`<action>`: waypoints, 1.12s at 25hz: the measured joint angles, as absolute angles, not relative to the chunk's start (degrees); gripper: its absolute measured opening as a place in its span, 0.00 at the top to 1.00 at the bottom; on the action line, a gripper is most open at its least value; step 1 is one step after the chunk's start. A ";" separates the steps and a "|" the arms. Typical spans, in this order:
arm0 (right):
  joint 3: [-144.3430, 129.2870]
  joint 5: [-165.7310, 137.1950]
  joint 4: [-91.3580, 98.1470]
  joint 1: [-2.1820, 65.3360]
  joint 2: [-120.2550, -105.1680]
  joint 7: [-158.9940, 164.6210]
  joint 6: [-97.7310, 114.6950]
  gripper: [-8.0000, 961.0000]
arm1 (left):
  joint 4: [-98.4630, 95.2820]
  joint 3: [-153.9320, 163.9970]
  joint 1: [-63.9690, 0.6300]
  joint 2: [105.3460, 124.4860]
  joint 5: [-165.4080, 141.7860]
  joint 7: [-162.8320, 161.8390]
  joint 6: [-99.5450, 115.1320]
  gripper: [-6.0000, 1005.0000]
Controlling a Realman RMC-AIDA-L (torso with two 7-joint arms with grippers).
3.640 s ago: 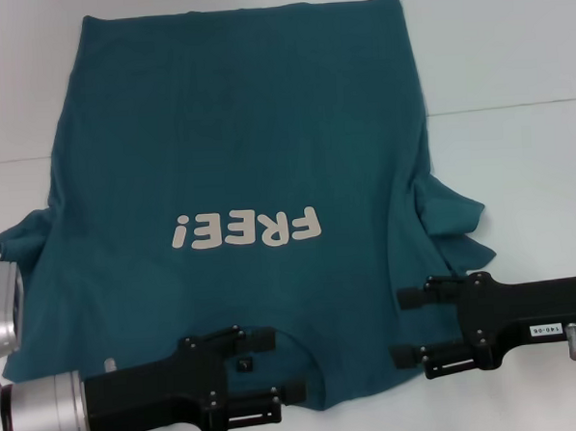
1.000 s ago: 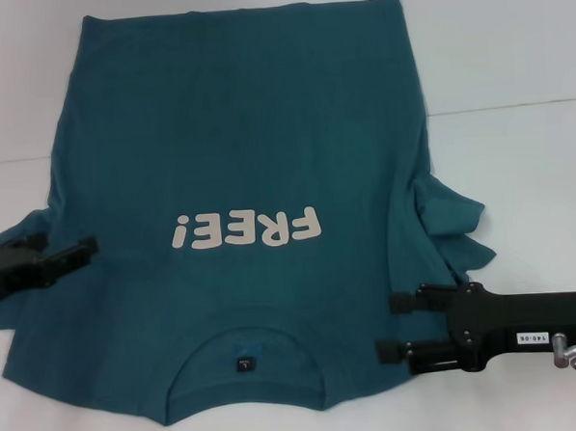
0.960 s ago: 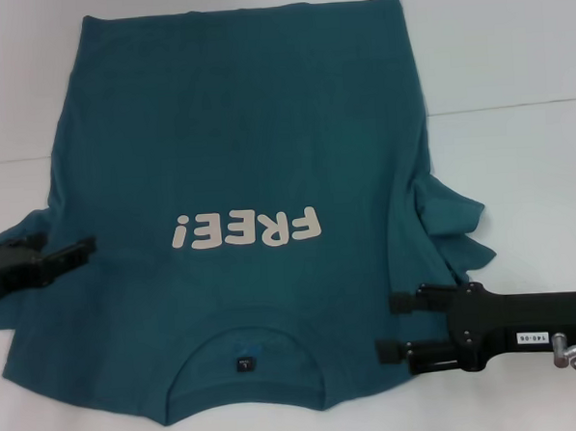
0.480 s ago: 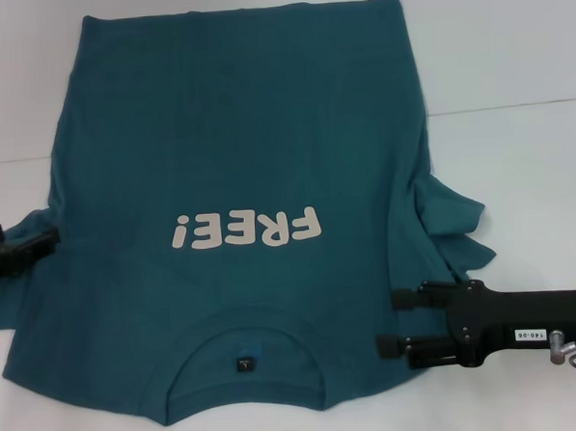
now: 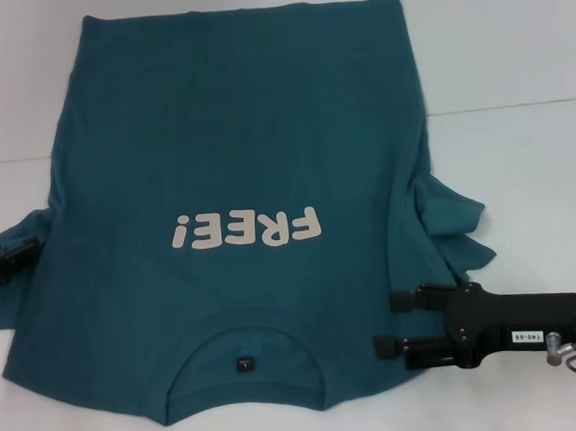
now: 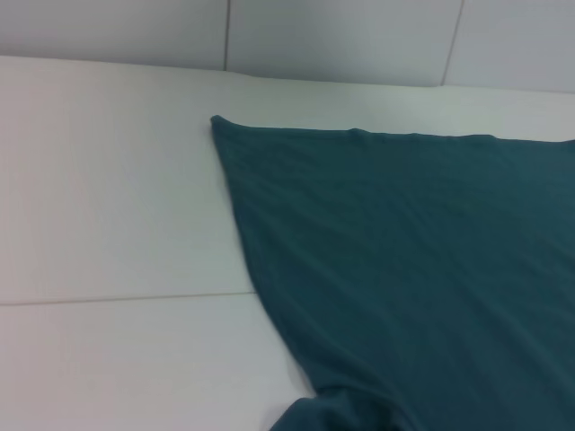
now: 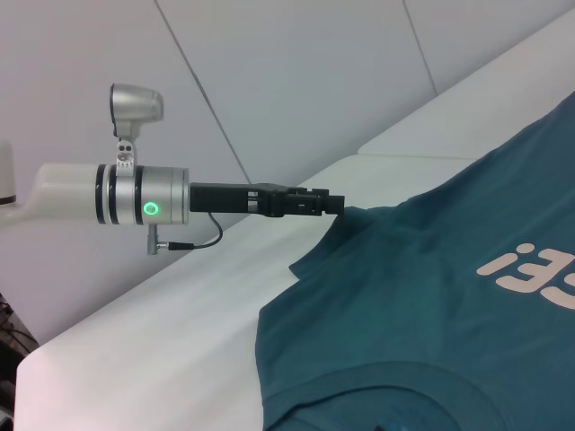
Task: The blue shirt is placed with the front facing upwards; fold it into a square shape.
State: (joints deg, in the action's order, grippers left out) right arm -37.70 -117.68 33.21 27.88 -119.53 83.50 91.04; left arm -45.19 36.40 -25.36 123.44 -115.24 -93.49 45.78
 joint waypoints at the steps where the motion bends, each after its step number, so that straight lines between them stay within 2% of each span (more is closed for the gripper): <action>1: -37.70 -117.68 33.19 27.86 -119.53 83.50 91.04 0.04 | -45.15 36.39 -25.31 123.48 -115.24 -93.50 45.42 0.23; 28: -37.70 -117.68 32.69 27.91 -119.53 83.18 90.53 0.04 | -42.97 38.38 -26.47 123.84 -118.99 -92.93 41.59 0.25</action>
State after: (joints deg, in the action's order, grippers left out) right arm -37.70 -117.68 32.69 27.91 -119.53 83.18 90.53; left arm -42.97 38.38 -26.47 123.84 -118.99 -92.93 41.59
